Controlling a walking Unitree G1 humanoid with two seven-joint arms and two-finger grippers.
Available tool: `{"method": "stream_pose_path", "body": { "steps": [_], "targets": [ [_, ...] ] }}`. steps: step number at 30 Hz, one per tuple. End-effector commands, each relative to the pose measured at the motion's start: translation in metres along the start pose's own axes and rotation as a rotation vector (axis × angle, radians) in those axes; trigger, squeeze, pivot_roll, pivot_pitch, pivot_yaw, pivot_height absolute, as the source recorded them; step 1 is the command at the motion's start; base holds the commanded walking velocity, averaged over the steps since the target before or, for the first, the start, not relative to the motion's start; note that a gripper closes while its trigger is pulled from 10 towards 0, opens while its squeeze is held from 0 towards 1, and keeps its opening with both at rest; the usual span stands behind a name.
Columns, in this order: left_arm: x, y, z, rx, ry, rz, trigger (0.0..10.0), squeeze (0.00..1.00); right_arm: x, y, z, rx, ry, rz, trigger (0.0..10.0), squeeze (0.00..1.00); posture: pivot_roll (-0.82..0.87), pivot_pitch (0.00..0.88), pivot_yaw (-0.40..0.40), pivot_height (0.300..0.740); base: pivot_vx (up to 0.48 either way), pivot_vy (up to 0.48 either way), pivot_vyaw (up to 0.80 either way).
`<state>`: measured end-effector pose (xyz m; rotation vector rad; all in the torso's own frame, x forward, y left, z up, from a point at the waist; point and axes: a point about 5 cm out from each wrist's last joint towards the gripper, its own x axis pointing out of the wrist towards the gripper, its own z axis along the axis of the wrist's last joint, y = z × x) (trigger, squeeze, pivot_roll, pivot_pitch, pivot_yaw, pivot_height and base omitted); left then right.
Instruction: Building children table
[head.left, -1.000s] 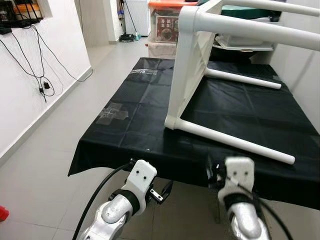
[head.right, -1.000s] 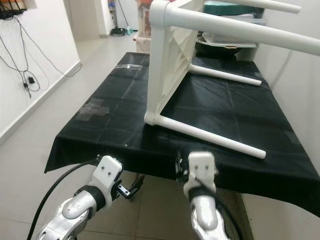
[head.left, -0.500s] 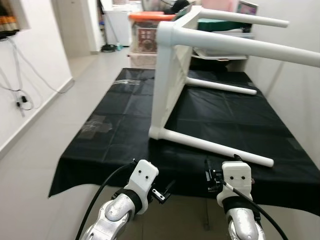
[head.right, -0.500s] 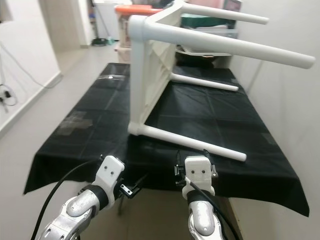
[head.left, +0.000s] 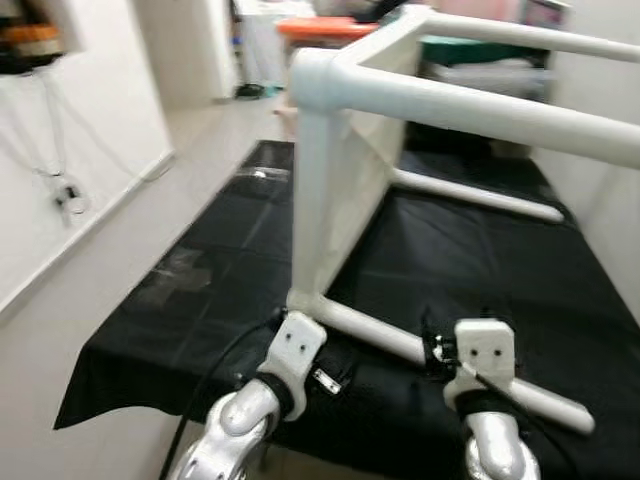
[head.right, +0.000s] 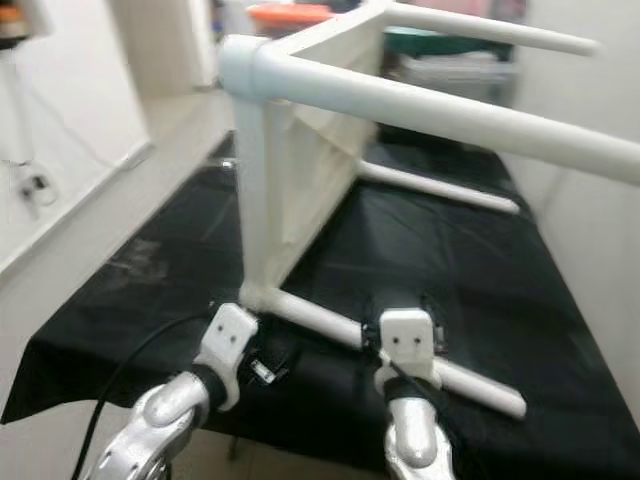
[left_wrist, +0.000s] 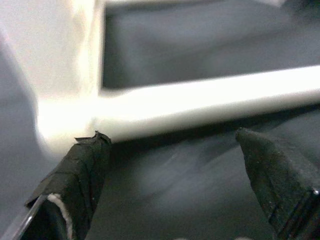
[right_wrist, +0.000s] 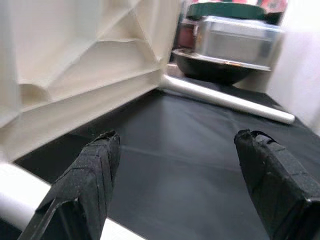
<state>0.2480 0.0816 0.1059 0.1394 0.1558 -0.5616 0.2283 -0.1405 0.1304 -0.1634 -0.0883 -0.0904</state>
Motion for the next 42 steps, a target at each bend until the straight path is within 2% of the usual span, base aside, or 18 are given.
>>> {"method": "stream_pose_path", "body": {
  "steps": [1,5,8,10,12,14,17,20,21,23,28,33,35,37,38,39,40,42],
  "targets": [
    [0.004,-0.009,0.009,-0.006,-0.041,-0.045,10.0,0.0,-0.004,-0.01,-0.011,-0.041,0.047,-0.018,10.0,0.0,0.14,0.0,-0.032,0.74,0.0,0.0,0.0],
    [0.004,-0.01,0.009,-0.005,-0.04,-0.045,10.0,0.0,-0.005,-0.007,-0.012,-0.062,0.055,0.002,10.0,0.0,0.14,0.0,-0.032,0.74,0.0,0.0,0.0],
    [0.005,-0.009,0.01,-0.009,-0.049,-0.045,10.0,0.0,-0.006,-0.003,-0.015,-0.155,0.067,0.034,10.0,0.0,0.14,0.0,-0.032,0.74,0.0,0.0,0.0],
    [0.008,-0.005,0.017,-0.009,-0.086,-0.051,10.0,0.0,-0.009,-0.003,-0.003,-0.229,-0.021,0.048,10.0,0.0,0.14,0.0,-0.032,0.74,0.0,0.0,0.0],
    [0.009,-0.004,0.02,-0.007,-0.1,-0.053,10.0,0.0,-0.01,-0.004,0.002,-0.25,-0.055,0.043,10.0,0.0,0.14,0.0,-0.032,0.74,0.0,0.0,0.0],
    [0.015,0.004,0.03,0.013,-0.139,-0.021,10.0,0.0,-0.004,-0.014,0.019,-0.334,-0.145,-0.079,10.0,0.0,0.14,0.0,-0.026,0.74,0.0,0.0,0.0],
    [0.017,0.008,0.032,0.018,-0.15,-0.007,10.0,0.0,-0.002,-0.018,0.025,-0.372,-0.179,-0.129,10.0,0.0,0.14,0.0,-0.026,0.74,0.0,0.0,0.0],
    [0.024,0.015,0.037,0.034,-0.162,0.013,10.0,0.0,0.002,-0.03,0.041,-0.51,-0.264,-0.256,10.0,0.02,0.14,0.0,-0.024,0.74,0.0,0.0,0.0],
    [0.027,0.017,0.04,0.045,-0.171,0.014,10.0,0.0,-0.001,-0.034,0.044,-0.553,-0.271,-0.295,10.0,1.0,0.14,0.0,-0.021,0.74,0.0,0.0,0.0],
    [0.029,0.019,0.043,0.052,-0.18,0.013,10.0,0.0,-0.003,-0.037,0.045,-0.59,-0.28,-0.328,10.0,1.0,0.14,0.0,-0.021,0.74,0.0,0.0,0.0],
    [0.041,0.022,0.054,0.073,-0.211,0.001,10.0,0.0,-0.013,-0.04,0.063,-0.866,-0.434,-0.652,10.0,1.0,0.13,0.0,-0.007,0.74,0.0,0.0,0.0],
    [0.05,0.023,0.058,0.075,-0.222,0.008,10.0,0.0,-0.013,-0.036,0.067,-0.877,-0.465,-0.686,10.0,1.0,0.13,0.0,-0.002,0.74,0.0,0.0,0.0],
    [0.053,0.023,0.059,0.073,-0.226,0.008,10.0,0.0,-0.011,-0.035,0.072,-0.89,-0.492,-0.704,10.0,0.95,0.13,0.0,0.0,0.74,0.0,0.0,0.0],
    [0.057,0.022,0.06,0.072,-0.232,0.007,10.0,0.0,-0.006,-0.033,0.081,-0.913,-0.544,-0.737,10.0,0.75,0.13,0.0,0.006,0.74,0.0,0.0,0.0],
    [0.058,0.021,0.06,0.072,-0.233,0.007,10.0,0.0,-0.004,-0.032,0.086,-0.92,-0.566,-0.748,10.0,0.36,0.13,0.0,0.007,0.74,0.0,0.0,0.0],
    [0.059,0.021,0.06,0.072,-0.233,0.006,10.0,0.0,-0.001,-0.03,0.091,-0.929,-0.593,-0.753,10.0,0.36,0.13,0.0,0.007,0.74,0.0,0.0,0.0],
    [0.059,0.021,0.058,0.072,-0.231,0.007,10.0,0.0,0.004,-0.027,0.099,-0.96,-0.625,-0.753,10.0,0.0,0.13,0.0,0.007,0.74,0.0,0.0,0.0],
    [0.06,0.021,0.058,0.072,-0.23,0.007,10.0,0.0,0.005,-0.026,0.1,-0.968,-0.631,-0.753,10.0,0.0,0.13,0.0,0.007,0.74,0.0,0.0,0.0]
  ]
}}
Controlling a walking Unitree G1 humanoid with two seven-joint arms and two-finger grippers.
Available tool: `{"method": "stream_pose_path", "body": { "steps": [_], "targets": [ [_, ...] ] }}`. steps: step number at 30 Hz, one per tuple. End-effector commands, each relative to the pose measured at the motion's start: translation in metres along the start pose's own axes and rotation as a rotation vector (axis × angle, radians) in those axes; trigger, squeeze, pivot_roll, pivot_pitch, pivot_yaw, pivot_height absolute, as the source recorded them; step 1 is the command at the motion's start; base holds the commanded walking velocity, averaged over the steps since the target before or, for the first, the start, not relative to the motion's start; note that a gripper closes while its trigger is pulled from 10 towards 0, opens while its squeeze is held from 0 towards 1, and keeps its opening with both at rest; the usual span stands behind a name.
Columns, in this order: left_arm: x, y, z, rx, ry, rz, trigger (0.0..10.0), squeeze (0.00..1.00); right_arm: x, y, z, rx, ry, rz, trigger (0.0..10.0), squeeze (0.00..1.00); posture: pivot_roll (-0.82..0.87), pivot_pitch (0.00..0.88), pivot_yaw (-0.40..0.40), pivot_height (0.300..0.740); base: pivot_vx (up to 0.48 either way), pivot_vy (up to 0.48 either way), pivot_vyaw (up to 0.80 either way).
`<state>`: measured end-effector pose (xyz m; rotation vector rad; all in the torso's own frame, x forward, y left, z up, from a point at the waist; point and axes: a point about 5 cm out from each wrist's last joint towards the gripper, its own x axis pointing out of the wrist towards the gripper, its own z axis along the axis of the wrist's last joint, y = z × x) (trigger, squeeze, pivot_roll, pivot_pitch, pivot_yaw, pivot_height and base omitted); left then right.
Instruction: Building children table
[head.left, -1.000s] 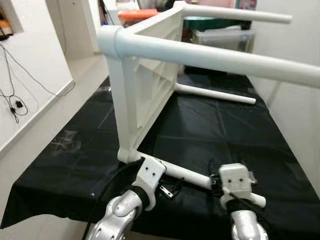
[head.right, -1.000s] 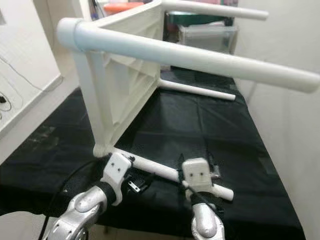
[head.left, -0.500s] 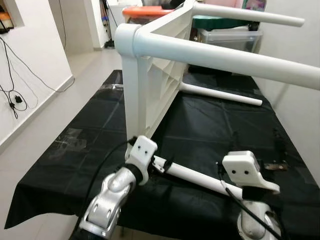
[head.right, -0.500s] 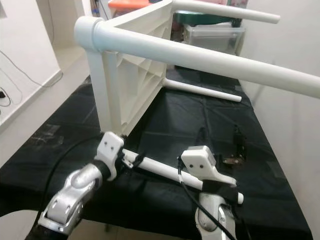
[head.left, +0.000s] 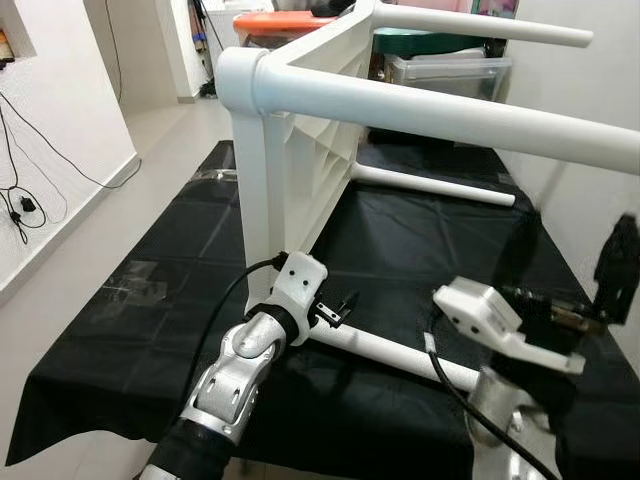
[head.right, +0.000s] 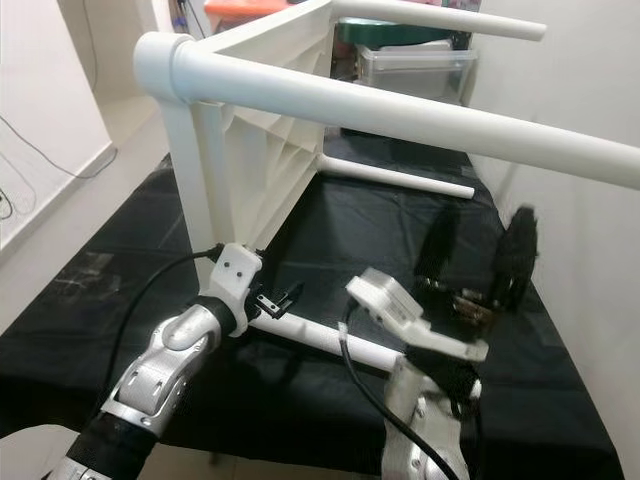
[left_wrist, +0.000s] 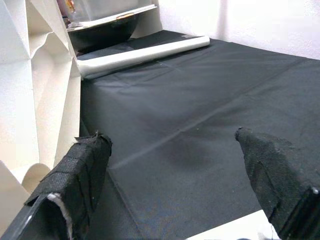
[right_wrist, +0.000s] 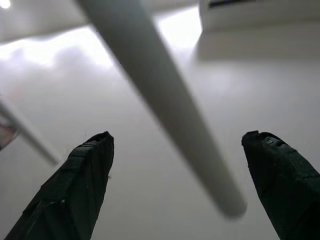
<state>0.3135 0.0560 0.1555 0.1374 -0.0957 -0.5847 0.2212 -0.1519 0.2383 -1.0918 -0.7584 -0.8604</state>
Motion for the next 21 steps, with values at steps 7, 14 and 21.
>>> {"method": "stream_pose_path", "body": {
  "steps": [7,14,21],
  "targets": [
    [0.005,0.012,-0.008,0.017,0.018,0.044,10.0,0.0,0.017,0.012,0.001,-0.124,-0.057,-0.021,10.0,0.0,0.13,0.0,0.004,0.74,0.0,0.0,0.0],
    [0.014,0.017,-0.006,0.022,0.003,0.066,10.0,0.0,0.029,0.02,0.0,-0.183,-0.106,-0.023,10.0,0.0,0.13,0.0,-0.003,0.74,0.0,0.0,0.0],
    [0.018,0.017,-0.005,0.017,-0.008,0.074,10.0,0.0,0.047,0.023,-0.004,-0.241,-0.126,-0.061,10.0,0.0,0.13,0.0,-0.004,0.74,0.0,0.0,0.0]
  ]
}}
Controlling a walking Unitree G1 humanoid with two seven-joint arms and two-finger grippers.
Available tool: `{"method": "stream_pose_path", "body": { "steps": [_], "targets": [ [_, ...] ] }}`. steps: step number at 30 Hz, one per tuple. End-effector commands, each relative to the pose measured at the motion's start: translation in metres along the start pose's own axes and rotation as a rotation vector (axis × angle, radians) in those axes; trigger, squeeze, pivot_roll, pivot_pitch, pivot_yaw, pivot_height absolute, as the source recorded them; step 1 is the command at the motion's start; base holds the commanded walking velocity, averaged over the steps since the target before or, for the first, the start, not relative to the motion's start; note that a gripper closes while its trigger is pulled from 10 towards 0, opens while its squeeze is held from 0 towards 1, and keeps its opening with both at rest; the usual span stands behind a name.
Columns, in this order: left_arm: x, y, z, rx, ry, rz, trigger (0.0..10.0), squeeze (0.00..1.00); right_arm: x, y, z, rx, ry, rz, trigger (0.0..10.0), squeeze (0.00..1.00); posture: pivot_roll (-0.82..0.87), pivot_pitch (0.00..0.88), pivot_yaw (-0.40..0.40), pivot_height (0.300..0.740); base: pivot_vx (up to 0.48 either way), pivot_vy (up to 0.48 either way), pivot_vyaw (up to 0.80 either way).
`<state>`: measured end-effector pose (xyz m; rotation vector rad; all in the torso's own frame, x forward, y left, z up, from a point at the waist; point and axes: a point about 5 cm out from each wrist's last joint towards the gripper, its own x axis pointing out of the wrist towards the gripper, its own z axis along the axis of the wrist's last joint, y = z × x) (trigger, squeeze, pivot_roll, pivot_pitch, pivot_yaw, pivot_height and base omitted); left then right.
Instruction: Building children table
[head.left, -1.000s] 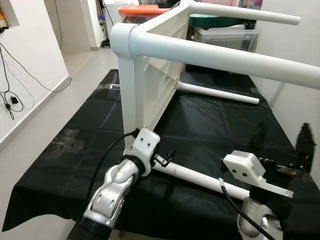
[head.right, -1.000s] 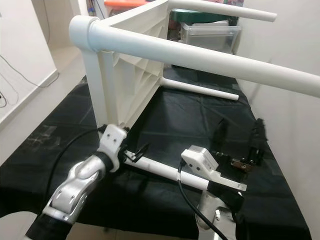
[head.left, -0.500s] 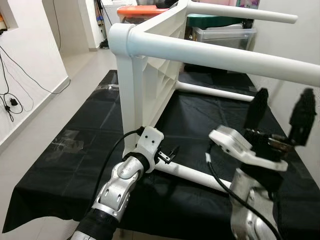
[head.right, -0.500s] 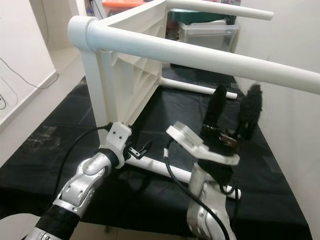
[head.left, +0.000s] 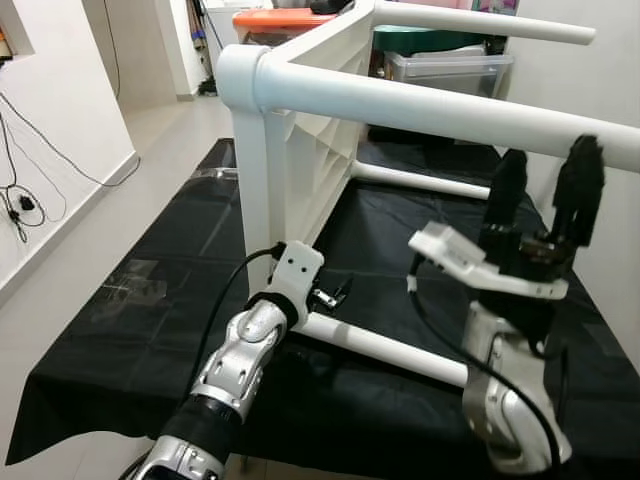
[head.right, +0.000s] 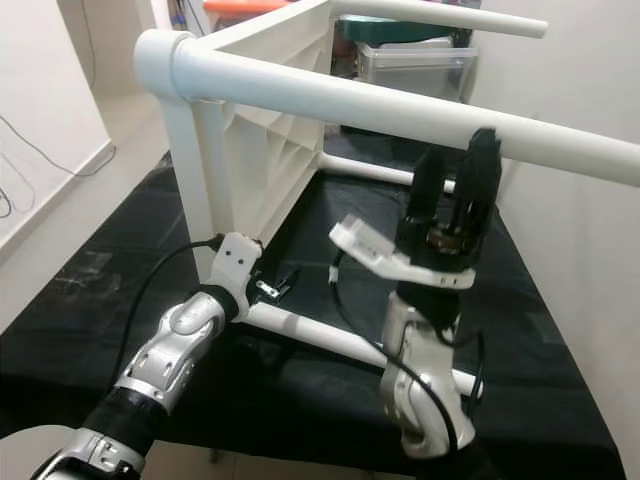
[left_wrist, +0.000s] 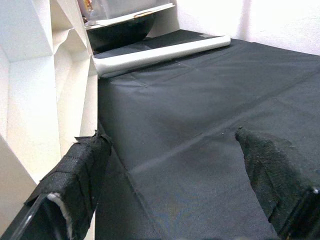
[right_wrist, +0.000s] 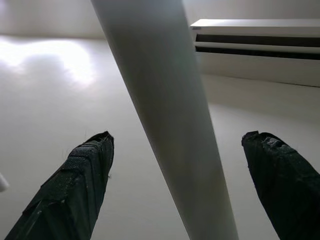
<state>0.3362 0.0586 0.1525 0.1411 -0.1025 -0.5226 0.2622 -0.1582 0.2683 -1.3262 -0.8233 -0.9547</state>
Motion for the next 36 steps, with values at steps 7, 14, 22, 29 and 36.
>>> {"method": "stream_pose_path", "body": {
  "steps": [7,14,22,29,36],
  "targets": [
    [0.003,0.009,0.0,0.01,-0.005,0.032,10.0,0.0,0.014,0.005,-0.003,-0.042,-0.013,-0.027,10.0,0.0,0.13,0.0,-0.009,0.74,0.0,0.0,0.0],
    [0.011,0.025,0.004,0.02,-0.007,0.087,10.0,0.0,0.027,0.006,0.002,-0.041,-0.04,-0.057,10.0,0.0,0.13,0.0,-0.013,0.74,0.0,0.0,0.0],
    [0.018,0.032,0.007,0.022,-0.008,0.114,10.0,0.0,0.033,0.008,0.005,-0.029,-0.058,-0.051,0.0,0.0,0.13,0.0,-0.013,0.74,0.0,0.0,0.0],
    [0.017,0.034,0.002,0.011,0.008,0.135,10.0,0.0,0.034,0.013,0.006,-0.011,-0.067,-0.014,0.0,0.0,0.12,0.0,-0.011,0.74,0.0,0.0,0.0],
    [0.016,0.041,-0.005,-0.002,0.034,0.178,10.0,0.0,0.038,0.015,0.006,-0.002,-0.064,-0.008,0.0,0.0,0.13,0.0,-0.012,0.74,0.0,0.0,0.0]
  ]
}}
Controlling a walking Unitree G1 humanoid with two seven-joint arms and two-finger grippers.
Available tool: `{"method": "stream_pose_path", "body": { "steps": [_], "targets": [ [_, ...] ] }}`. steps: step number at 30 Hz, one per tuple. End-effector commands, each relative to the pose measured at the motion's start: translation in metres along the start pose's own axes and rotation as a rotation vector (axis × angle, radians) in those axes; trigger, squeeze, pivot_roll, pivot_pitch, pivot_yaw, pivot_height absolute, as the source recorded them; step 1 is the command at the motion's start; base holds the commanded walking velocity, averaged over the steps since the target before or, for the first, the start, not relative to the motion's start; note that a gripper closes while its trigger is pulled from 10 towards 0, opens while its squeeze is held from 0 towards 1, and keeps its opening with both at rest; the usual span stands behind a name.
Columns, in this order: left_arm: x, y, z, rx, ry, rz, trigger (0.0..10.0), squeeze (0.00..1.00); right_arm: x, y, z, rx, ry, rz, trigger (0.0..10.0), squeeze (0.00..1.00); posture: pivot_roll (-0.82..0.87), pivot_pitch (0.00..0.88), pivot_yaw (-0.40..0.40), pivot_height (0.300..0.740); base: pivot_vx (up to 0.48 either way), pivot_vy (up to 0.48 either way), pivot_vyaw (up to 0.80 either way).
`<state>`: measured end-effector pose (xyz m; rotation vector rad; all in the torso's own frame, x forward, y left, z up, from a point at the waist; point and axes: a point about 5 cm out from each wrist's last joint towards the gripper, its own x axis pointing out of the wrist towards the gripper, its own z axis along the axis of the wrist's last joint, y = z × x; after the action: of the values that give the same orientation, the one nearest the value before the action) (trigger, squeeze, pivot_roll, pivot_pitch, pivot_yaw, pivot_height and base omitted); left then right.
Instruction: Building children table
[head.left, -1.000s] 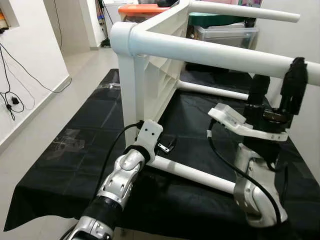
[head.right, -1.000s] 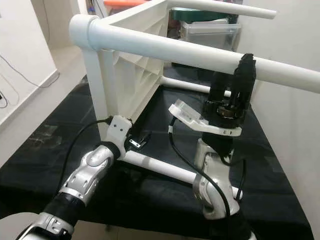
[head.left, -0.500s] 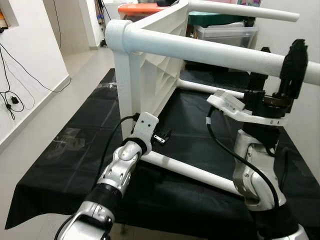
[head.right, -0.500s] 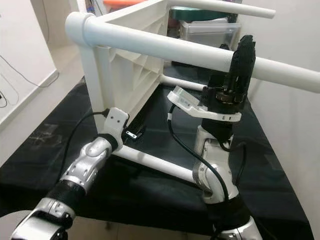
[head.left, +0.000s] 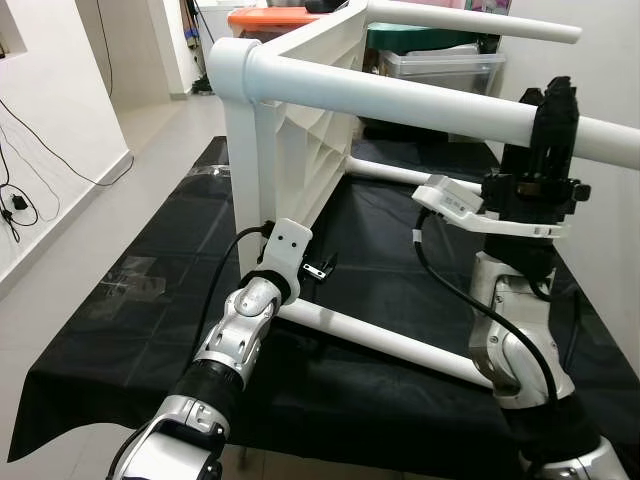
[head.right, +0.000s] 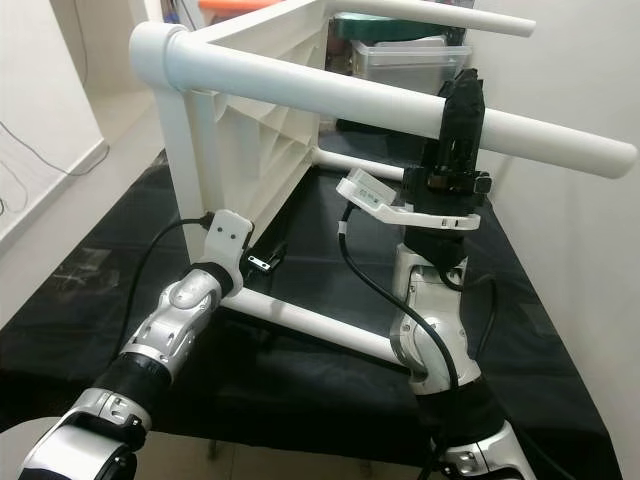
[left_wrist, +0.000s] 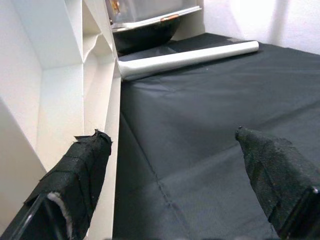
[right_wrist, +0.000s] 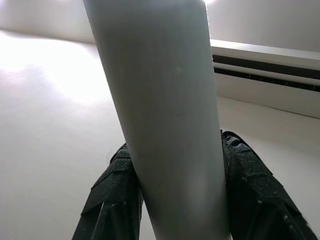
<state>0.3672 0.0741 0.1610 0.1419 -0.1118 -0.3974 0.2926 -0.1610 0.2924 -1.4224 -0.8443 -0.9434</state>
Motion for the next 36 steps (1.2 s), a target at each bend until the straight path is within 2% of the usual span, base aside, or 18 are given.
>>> {"method": "stream_pose_path", "body": {
  "steps": [1,4,7,9,13,14,16,18,21,22,24,25,26,29,31,33,36],
  "targets": [
    [-0.002,0.012,-0.007,-0.008,0.034,0.052,10.0,0.0,0.004,-0.003,0.005,0.063,0.003,-0.017,0.0,0.0,0.13,0.0,-0.012,0.74,0.0,0.0,0.0],
    [-0.001,0.025,-0.004,0.013,0.033,0.087,10.0,0.0,0.015,-0.002,0.0,0.06,0.005,-0.034,0.0,0.0,0.13,0.0,-0.009,0.74,0.0,0.0,0.0],
    [0.0,0.043,0.009,0.105,0.009,0.101,10.0,0.0,0.028,-0.002,-0.013,0.048,0.039,-0.048,0.0,0.0,0.13,0.0,-0.007,0.74,0.0,0.0,0.0],
    [0.0,0.049,0.013,0.135,0.0,0.102,10.0,0.0,0.031,-0.002,-0.018,0.045,0.054,-0.052,0.0,0.0,0.13,0.0,-0.007,0.74,0.0,0.0,0.0],
    [-0.003,0.095,0.041,0.26,-0.03,0.143,10.0,0.0,0.059,-0.004,-0.052,0.034,0.173,-0.081,0.0,0.0,0.15,0.0,-0.006,0.74,0.0,0.0,0.0],
    [-0.003,0.095,0.041,0.26,-0.03,0.143,10.0,0.0,0.059,-0.004,-0.052,0.034,0.173,-0.081,0.0,0.0,0.15,0.0,-0.006,0.74,0.0,0.0,0.0],
    [-0.004,0.112,0.053,0.305,-0.035,0.164,10.0,0.0,0.069,-0.006,-0.064,0.043,0.222,-0.099,0.0,0.0,0.16,0.0,-0.007,0.74,0.0,0.0,0.0],
    [-0.004,0.119,0.058,0.319,-0.039,0.172,10.0,0.0,0.073,-0.006,-0.068,0.049,0.238,-0.105,0.0,0.0,0.16,0.0,-0.007,0.74,0.0,0.0,0.0],
    [-0.003,0.137,0.084,0.393,-0.068,0.184,10.0,0.0,0.081,-0.009,-0.081,0.084,0.316,-0.12,0.0,0.0,0.18,0.0,-0.01,0.74,0.0,0.0,0.0],
    [-0.002,0.141,0.093,0.413,-0.08,0.183,10.0,0.0,0.082,-0.008,-0.086,0.103,0.353,-0.12,0.0,0.0,0.18,0.0,-0.011,0.74,0.0,0.0,0.0],
    [-0.002,0.141,0.093,0.413,-0.08,0.183,10.0,0.0,0.082,-0.008,-0.086,0.103,0.353,-0.12,0.0,0.0,0.18,0.0,-0.011,0.74,0.0,0.0,0.0],
    [0.0,0.148,0.111,0.451,-0.1,0.191,10.0,0.0,0.079,-0.005,-0.095,0.143,0.432,-0.1,0.0,0.0,0.19,0.0,-0.005,0.74,0.0,0.0,0.0],
    [0.0,0.148,0.111,0.451,-0.1,0.191,10.0,0.0,0.079,-0.005,-0.095,0.143,0.432,-0.1,0.0,0.0,0.19,0.0,-0.005,0.74,0.0,0.0,0.0],
    [0.004,0.156,0.141,0.497,-0.132,0.211,10.0,0.0,0.069,0.005,-0.104,0.189,0.52,-0.053,0.0,0.0,0.2,0.0,0.004,0.74,0.0,0.0,0.0],
    [0.004,0.156,0.141,0.497,-0.132,0.211,10.0,0.0,0.069,0.005,-0.104,0.189,0.52,-0.053,0.0,0.0,0.2,0.0,0.004,0.74,0.0,0.0,0.0],
    [0.006,0.156,0.157,0.524,-0.156,0.21,10.0,0.0,0.061,0.011,-0.11,0.221,0.582,-0.023,0.0,0.0,0.2,0.0,0.007,0.74,0.0,0.0,0.0],
    [0.008,0.155,0.163,0.552,-0.167,0.207,10.0,0.0,0.056,0.014,-0.112,0.243,0.62,-0.005,0.0,0.0,0.2,0.0,0.007,0.74,0.0,0.0,0.0]
  ]
}}
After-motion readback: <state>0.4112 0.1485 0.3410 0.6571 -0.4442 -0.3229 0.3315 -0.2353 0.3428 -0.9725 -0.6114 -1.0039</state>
